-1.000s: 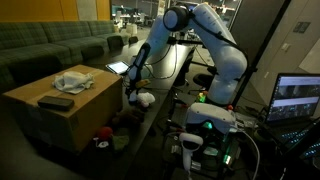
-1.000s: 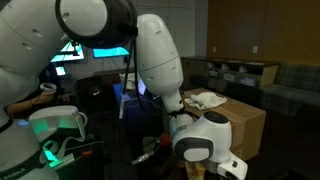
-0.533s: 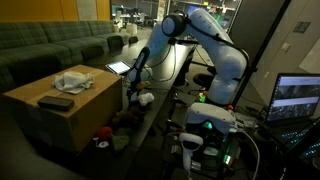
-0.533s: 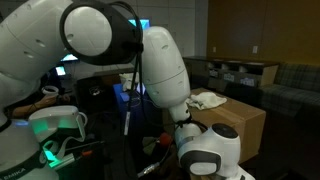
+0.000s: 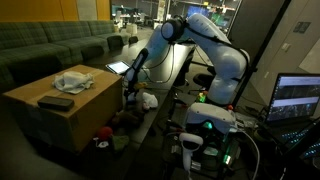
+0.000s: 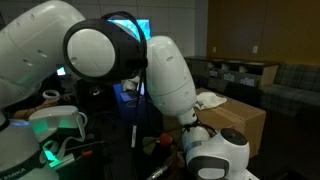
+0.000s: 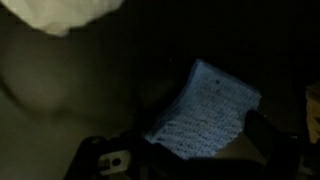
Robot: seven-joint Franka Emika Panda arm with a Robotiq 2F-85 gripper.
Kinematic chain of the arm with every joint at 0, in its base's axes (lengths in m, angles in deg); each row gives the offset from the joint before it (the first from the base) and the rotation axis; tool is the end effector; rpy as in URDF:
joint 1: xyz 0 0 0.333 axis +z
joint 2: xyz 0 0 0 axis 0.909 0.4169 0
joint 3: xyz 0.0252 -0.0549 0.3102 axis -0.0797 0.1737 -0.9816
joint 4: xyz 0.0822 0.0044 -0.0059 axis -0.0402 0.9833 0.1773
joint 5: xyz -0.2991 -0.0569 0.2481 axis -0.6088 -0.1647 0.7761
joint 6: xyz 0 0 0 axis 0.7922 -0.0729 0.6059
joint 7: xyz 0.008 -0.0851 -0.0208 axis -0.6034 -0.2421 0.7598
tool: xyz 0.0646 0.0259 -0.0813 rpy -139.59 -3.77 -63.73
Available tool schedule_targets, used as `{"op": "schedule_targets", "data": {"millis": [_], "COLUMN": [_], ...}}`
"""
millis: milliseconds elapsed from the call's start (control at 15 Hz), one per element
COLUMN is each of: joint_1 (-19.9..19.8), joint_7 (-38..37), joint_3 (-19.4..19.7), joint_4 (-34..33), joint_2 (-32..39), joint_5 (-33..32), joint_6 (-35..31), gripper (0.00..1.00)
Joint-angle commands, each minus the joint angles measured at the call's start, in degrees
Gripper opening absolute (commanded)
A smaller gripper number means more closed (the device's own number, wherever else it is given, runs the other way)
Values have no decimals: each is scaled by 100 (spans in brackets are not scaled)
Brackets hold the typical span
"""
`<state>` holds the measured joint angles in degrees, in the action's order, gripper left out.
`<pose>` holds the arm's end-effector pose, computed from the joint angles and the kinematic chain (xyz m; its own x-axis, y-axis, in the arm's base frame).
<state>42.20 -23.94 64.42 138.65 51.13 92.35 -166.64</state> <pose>0.5917 -0.2135 -0.0208 0.9320 -0.3573 0.0614 -0.3531 -0.9330 -0.0696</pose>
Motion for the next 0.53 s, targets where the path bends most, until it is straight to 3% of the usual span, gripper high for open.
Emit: {"op": "schedule_targets", "data": {"millis": [0,133,267,467], "joint_1": [-125,-139,-146,-193], "joint_7": [280,306,308,349], "joint_3": [-111,-104,-93,-138], "joint_4": [-542,-668,-748,-810], "joint_2": [377,493,565,560], "joint_5": [227,238,259,345], "joint_6": [207,252,276,347], "gripper": [100,100,74,52]}}
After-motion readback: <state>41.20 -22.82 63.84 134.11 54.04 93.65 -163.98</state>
